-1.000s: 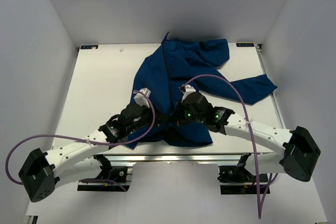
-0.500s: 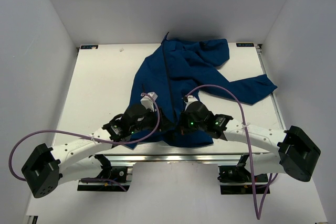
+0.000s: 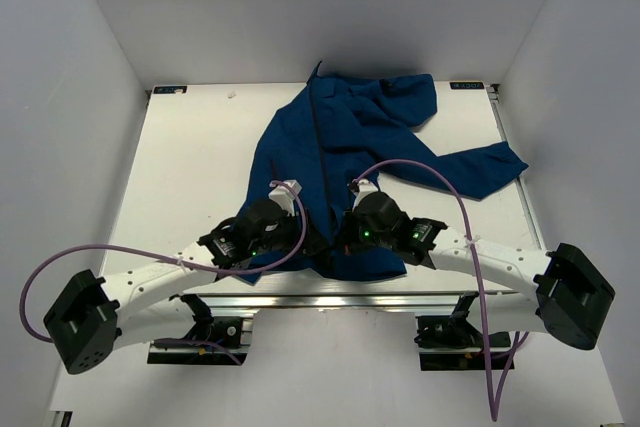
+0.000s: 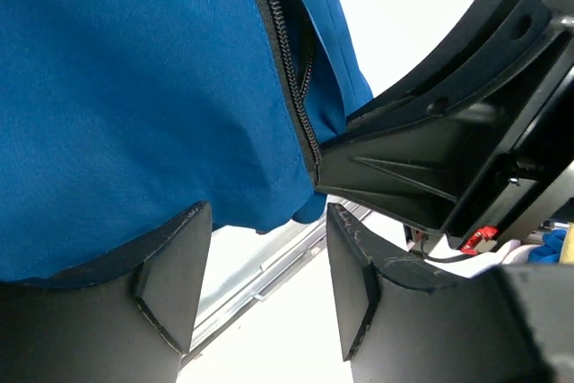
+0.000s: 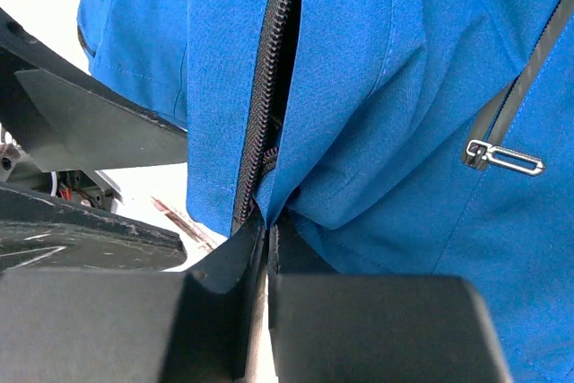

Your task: Zip up the jacket

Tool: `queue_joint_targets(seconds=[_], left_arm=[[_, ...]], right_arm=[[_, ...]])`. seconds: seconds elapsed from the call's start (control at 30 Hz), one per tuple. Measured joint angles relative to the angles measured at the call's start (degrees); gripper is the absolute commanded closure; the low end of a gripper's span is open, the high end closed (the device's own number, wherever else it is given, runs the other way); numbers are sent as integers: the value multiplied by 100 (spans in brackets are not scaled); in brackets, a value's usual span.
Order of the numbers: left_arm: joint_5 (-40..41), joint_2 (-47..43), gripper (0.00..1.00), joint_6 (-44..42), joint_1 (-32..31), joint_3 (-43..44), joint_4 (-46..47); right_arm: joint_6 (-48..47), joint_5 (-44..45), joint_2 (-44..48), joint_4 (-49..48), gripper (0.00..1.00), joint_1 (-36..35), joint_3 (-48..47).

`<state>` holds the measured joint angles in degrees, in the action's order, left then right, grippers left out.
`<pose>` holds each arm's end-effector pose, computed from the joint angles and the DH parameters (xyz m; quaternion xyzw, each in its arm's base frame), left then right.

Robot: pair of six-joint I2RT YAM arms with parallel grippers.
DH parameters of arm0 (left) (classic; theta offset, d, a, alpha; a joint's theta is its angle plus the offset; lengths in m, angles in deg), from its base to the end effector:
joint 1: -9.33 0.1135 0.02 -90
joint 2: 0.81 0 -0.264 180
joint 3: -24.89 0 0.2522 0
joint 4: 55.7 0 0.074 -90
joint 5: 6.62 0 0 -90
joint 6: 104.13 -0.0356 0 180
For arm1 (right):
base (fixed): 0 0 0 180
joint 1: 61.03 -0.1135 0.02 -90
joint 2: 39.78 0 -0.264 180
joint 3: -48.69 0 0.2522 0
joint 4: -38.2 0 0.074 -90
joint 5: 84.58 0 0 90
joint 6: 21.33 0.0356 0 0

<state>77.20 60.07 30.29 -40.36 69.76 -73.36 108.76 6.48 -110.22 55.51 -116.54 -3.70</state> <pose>0.1426 -0.1740 0.2139 0.0659 0.8782 -0.3774 0.2863 0.1482 0.2146 0.2207 -0.1150 0.8810 0.3345 0.3144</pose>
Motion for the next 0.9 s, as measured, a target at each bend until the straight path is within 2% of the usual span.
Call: queue_joint_targets(seconds=[0.27,0.4,0.63,0.8,0.9], left_arm=[[42,293,34,24,0,-4,168],[63,319,38,107,0,-138,461],[72,317,54,262,0,-343,981],[83,310,62,291,0,-350,1143],[83,275,79,293,0,-356,1244]], right_arm=[[-24,-20,0,-33,100,0,0],[-48,-37,0,-35,100,0,0],[-72,-42,0,-39,100,2,-4],[-74,-92,-7,-68,100,4,-22],[-81,-157,-17,-72,100,7,-26]])
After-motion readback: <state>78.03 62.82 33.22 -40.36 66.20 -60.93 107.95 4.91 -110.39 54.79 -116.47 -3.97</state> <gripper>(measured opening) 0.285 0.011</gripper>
